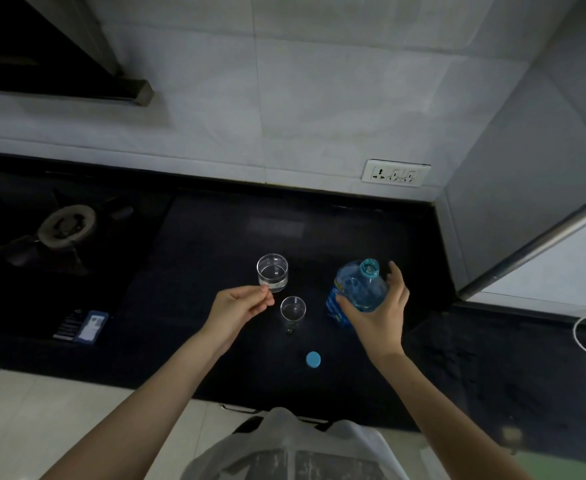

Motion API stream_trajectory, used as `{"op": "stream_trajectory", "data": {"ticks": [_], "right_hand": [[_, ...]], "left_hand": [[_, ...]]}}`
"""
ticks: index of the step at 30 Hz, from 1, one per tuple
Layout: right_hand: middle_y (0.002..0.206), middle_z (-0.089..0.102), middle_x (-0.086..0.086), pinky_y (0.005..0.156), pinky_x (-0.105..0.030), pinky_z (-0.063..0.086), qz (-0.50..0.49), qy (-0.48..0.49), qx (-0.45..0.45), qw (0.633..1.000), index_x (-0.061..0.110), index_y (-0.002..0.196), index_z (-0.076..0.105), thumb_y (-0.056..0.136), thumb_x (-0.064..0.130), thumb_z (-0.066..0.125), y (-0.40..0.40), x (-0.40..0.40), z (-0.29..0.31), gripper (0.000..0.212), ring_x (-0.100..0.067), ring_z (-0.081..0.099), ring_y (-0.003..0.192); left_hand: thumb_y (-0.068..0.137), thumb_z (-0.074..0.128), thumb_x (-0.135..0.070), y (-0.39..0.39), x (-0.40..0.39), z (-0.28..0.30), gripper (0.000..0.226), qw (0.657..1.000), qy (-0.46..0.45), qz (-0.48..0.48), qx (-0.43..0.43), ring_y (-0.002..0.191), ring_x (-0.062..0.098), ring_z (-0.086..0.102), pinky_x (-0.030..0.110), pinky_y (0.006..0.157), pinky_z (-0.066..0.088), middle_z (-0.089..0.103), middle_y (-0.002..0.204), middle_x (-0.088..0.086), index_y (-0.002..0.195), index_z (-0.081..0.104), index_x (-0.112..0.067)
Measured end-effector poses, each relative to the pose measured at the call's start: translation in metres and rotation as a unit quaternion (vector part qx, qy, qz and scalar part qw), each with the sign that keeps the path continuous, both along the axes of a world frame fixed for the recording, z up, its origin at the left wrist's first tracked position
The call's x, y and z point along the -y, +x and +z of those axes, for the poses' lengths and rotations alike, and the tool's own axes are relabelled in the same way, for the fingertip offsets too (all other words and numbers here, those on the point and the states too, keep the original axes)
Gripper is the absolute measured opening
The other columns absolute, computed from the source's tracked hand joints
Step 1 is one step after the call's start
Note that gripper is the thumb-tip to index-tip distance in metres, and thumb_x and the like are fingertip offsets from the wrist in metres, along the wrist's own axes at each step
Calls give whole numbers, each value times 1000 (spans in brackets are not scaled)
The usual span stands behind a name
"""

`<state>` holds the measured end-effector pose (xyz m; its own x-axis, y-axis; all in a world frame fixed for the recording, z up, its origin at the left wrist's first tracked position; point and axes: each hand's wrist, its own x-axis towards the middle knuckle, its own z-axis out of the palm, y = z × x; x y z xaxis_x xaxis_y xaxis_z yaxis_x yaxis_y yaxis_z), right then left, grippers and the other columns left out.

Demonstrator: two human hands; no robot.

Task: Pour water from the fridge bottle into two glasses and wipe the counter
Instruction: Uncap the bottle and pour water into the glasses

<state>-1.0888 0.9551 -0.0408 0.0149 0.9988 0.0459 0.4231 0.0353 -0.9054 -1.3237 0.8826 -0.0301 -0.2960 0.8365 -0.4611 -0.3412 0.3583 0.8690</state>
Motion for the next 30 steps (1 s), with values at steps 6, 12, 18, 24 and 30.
{"op": "stream_trajectory", "data": {"ticks": [6, 12, 18, 24, 30], "right_hand": [[123, 46, -16, 97, -6, 38, 64, 235, 66, 968, 3, 130, 44, 78, 14, 78, 8, 25, 30, 62, 2, 43, 118], [126, 46, -1, 100, -10, 38, 220, 144, 95, 960, 15, 133, 44, 87, 17, 68, -14, 37, 7, 51, 3, 43, 117], [143, 34, 5, 99, -19, 41, 258, -61, 173, 948, 24, 146, 32, 92, 24, 63, -23, 39, -28, 62, -1, 43, 118], [154, 24, 1, 94, -20, 40, 265, -138, 239, 924, 25, 151, 23, 93, 29, 61, -28, 41, -42, 69, -15, 53, 115], [154, 25, 1, 96, -18, 37, 262, -139, 257, 920, 25, 151, 22, 94, 32, 60, -29, 38, -49, 69, -13, 43, 128]], "left_hand": [[89, 64, -15, -3, -3, -10, 19, 1000, -2, 3, 14, 93, 20, 68, 28, 86, 51, 72, 92, 14, 95, 72, 1], [89, 63, -10, -9, 5, -26, 14, 999, -20, 33, 30, 94, 21, 68, 29, 88, 52, 72, 93, 15, 93, 72, 0], [89, 64, -6, -11, 13, -55, 10, 995, -66, 61, 44, 95, 23, 68, 28, 89, 53, 71, 94, 17, 90, 72, -1], [88, 64, -4, -10, 18, -79, 21, 990, -98, 72, 66, 96, 24, 67, 26, 89, 53, 70, 98, 20, 105, 67, 7], [88, 64, -3, -9, 18, -87, 21, 988, -104, 76, 85, 94, 23, 67, 23, 85, 55, 70, 97, 20, 105, 67, 8]]}}
